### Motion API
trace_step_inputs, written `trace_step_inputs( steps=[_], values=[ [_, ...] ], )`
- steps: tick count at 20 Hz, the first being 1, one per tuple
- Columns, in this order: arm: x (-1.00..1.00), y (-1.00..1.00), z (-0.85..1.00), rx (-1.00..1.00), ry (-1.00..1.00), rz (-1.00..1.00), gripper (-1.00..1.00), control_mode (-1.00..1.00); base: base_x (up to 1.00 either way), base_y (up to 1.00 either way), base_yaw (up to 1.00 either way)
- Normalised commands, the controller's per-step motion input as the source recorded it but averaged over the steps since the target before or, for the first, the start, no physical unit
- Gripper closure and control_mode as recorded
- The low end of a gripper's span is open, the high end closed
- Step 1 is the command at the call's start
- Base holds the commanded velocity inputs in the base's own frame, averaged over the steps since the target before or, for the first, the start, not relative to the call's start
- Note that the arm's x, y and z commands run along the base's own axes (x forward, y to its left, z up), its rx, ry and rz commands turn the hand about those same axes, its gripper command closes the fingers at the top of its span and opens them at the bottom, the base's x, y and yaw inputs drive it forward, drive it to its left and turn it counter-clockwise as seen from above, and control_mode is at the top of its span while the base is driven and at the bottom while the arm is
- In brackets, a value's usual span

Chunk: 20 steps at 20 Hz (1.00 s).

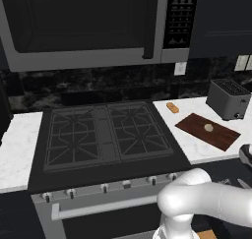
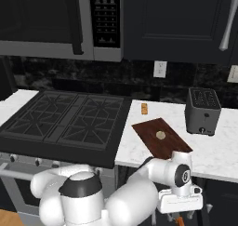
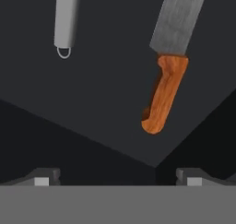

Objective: Place the appropriate cutting tool for cutting the garlic skin on the cutting board.

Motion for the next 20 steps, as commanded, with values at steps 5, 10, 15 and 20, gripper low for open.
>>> trace_step_inputs(
  steps=[5, 10, 15, 20],
  values=[
    [0.11, 0.0, -0.3, 0.07, 0.0, 0.09, -1.0, -1.0, 0.0, 0.0, 0.0],
    [0.04, 0.0, -0.23, 0.05, -0.02, 0.07, -1.0, -1.0, 0.0, 0.0, 0.0],
    [0.0, -0.07, -0.12, 0.03, -0.06, 0.02, -1.0, -1.0, 0.0, 0.0, 0.0],
    [0.06, -0.13, -0.18, 0.03, -0.02, 0.0, -1.0, -1.0, 0.0, 0.0, 0.0]
  ],
)
